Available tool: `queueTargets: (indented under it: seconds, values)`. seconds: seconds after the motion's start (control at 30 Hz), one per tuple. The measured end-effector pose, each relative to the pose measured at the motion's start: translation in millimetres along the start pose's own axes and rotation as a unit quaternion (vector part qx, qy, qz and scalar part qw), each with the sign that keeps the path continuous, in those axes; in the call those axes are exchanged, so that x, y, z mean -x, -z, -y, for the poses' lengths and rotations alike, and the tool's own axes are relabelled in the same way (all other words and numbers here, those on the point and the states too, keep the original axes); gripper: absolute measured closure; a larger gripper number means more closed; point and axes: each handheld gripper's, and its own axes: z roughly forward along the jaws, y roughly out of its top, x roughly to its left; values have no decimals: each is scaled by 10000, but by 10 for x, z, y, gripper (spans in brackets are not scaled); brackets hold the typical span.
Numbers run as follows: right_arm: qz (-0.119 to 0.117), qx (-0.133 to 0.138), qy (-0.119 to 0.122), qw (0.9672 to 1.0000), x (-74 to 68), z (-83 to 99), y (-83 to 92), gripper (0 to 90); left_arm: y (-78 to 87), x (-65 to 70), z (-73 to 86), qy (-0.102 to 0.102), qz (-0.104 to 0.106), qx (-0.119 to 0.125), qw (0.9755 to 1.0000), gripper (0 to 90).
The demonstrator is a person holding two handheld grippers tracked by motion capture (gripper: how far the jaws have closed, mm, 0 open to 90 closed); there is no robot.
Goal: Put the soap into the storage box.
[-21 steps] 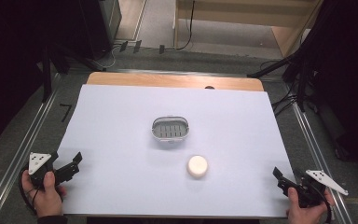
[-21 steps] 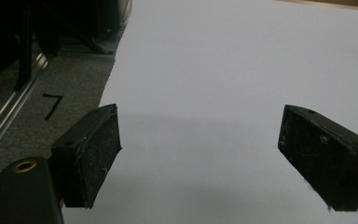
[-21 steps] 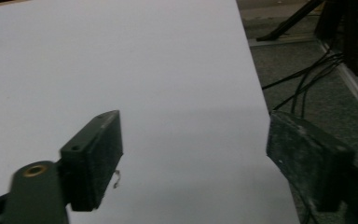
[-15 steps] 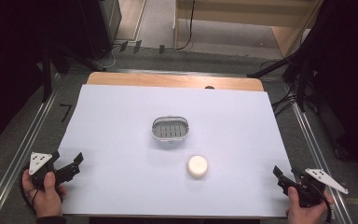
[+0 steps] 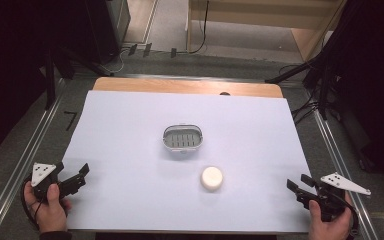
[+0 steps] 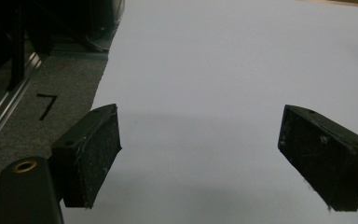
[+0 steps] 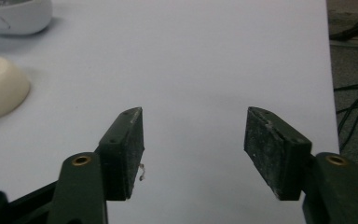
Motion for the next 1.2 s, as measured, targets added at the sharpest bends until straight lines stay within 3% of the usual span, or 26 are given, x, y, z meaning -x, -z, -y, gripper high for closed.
queueTargets:
  seconds: [0.03, 0.13, 0.17, 0.23, 0.27, 0.33, 0.47, 0.5, 0.63, 0.67, 0.77, 0.9, 1.2]
  values:
    - [0, 0, 0, 10000, 0, 0, 0, 371, 0, 0, 0, 0, 0, 0, 10000, 139]
    - [7, -171, 184, 9997, -51, -29, -16, 261, 1, -1, 0, 9, -7, 3, 10000, 140]
    - [-109, -364, 234, 9990, -67, -64, -38, 188, -3, 6, 0, -5, -12, -4, 10000, 139]
    - [-94, -442, 256, 9986, -85, -81, -45, 177, -3, 10, 0, -24, -24, 1, 10000, 139]
    - [-108, -580, 310, 9978, -115, -115, -68, 120, -3, 11, 0, -62, -11, -6, 10000, 139]
    - [-78, -647, 335, 9973, -135, -130, -83, 120, -6, 19, -1, -108, -11, -26, 9999, 139]
    - [-89, -964, 693, 9929, -245, -187, -148, 72, 7, 8, 4, -73, 44, 43, 10000, 139]
    - [-89, -964, 693, 9929, -245, -187, -148, 72, 7, 8, 4, -73, 44, 43, 10000, 139]
    - [-241, -1379, 997, 9851, -354, -235, -223, 73, 5, 12, 3, -89, 59, 34, 9999, 140]
    - [-241, -1379, 997, 9851, -354, -235, -223, 73, 5, 12, 3, -89, 59, 34, 9999, 139]
    - [-288, -1533, 1144, 9811, -427, -254, -273, 78, 2, 17, 2, -108, 52, 20, 9999, 139]
    - [-294, -1584, 1242, 9791, -499, -282, -337, 124, -2, 29, 2, -184, 43, 1, 9998, 139]
    - [-429, -1646, 1329, 9764, -674, -347, -451, 126, -12, 68, 1, -369, -10, -58, 9993, 139]
